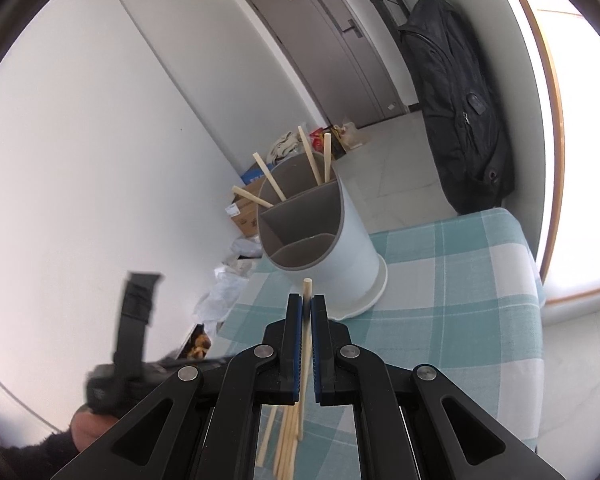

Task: Organize utensils
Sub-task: 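Lift both held chopsticks and carry them above the white utensil holder, then lower the chopsticks into the holder and open both grippers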

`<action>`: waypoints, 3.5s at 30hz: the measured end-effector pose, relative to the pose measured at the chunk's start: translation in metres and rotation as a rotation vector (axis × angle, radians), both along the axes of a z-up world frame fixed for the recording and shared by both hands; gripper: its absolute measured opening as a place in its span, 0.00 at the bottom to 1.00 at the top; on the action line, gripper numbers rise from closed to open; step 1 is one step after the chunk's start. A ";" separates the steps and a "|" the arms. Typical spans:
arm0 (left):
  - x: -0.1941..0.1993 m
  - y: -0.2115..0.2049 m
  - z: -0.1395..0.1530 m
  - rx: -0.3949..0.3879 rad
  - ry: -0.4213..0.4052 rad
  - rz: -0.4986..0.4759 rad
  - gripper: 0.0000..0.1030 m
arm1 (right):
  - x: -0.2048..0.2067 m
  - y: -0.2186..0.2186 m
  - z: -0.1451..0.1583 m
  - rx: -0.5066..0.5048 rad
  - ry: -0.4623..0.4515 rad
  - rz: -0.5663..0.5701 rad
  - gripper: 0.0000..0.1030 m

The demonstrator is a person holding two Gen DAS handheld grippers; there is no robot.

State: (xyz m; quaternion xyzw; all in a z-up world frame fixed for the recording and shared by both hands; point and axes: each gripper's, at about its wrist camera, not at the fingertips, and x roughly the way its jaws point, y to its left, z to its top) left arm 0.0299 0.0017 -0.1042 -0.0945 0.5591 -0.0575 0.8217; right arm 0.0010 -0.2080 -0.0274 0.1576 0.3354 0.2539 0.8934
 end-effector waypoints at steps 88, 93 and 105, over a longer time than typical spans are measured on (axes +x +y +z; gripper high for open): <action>0.030 0.000 0.212 -0.101 -0.598 0.017 0.00 | 0.078 0.026 0.164 -0.056 -0.208 0.029 0.03; 0.054 0.003 0.225 -0.117 -0.622 0.028 0.00 | 0.107 0.032 0.184 -0.069 -0.245 0.026 0.03; 0.101 0.009 0.197 -0.088 -0.617 0.042 0.00 | 0.156 0.062 0.164 -0.181 -0.262 0.057 0.03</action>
